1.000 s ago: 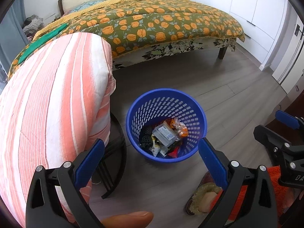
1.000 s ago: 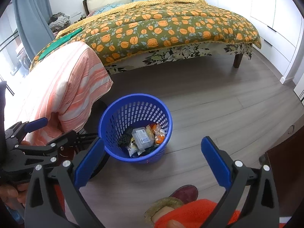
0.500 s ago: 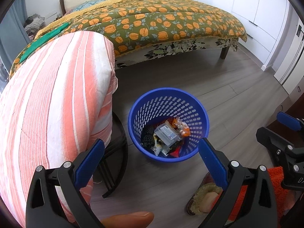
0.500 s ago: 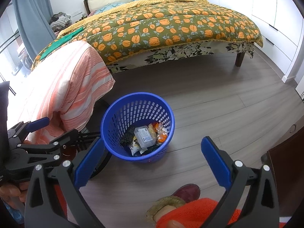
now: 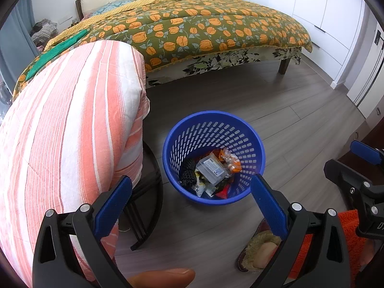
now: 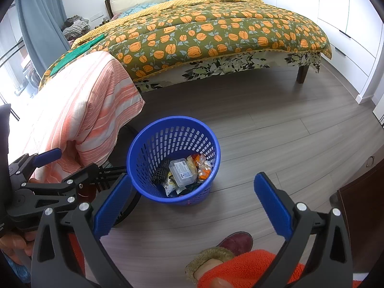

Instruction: Collect trash

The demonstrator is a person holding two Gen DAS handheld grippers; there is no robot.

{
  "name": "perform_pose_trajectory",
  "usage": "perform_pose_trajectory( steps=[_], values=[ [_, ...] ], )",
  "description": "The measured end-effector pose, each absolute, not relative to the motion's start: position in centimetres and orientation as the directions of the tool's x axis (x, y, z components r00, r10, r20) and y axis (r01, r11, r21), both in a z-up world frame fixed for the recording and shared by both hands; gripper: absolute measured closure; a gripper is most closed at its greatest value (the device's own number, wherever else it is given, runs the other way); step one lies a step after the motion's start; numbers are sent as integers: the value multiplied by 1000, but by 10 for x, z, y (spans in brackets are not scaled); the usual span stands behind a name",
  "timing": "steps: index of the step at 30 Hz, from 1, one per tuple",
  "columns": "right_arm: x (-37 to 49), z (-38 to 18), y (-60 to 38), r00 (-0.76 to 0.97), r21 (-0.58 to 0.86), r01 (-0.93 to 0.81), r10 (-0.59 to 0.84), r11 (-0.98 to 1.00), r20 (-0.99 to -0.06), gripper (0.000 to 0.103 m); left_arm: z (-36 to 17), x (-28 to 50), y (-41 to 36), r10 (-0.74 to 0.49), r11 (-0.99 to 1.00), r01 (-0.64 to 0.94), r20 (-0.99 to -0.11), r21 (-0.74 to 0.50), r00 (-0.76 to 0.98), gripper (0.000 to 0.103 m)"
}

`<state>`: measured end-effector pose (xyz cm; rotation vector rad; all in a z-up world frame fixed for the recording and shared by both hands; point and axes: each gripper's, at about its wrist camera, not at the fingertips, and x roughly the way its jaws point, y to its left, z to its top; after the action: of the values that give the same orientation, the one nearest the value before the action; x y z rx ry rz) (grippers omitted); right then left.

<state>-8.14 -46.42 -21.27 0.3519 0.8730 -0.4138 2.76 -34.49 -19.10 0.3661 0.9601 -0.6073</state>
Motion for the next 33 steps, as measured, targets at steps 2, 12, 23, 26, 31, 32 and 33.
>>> perform_pose_trajectory(
  steps=[2,12,23,26,31,32,33],
  values=[
    [-81,-213,-464,573,127,484,-204,866,-794,5,-191,28,-345,-317,778,628,-847,27,428,5],
    [-81,-212,-464,571,126,485,-204,865,-795,5,-192,29,-344,-313,779,627,-847,30,429,5],
    [-81,-212,-465,571,126,486,-204,865,-795,5,-192,29,-345,-312,780,626,-847,31,431,5],
    [-81,-212,-466,570,127,486,-204,864,-796,5,-192,27,-343,-315,780,624,-840,36,441,5],
    [-82,-212,-467,571,128,486,-203,864,-796,5,-193,25,-341,-318,775,630,-833,45,452,5],
    [-82,-212,-467,570,127,487,-204,864,-796,5,-192,25,-340,-317,777,628,-833,48,454,5],
    [-82,-212,-467,570,128,488,-205,864,-796,5,-192,25,-341,-313,778,626,-833,49,455,5]
  ],
)
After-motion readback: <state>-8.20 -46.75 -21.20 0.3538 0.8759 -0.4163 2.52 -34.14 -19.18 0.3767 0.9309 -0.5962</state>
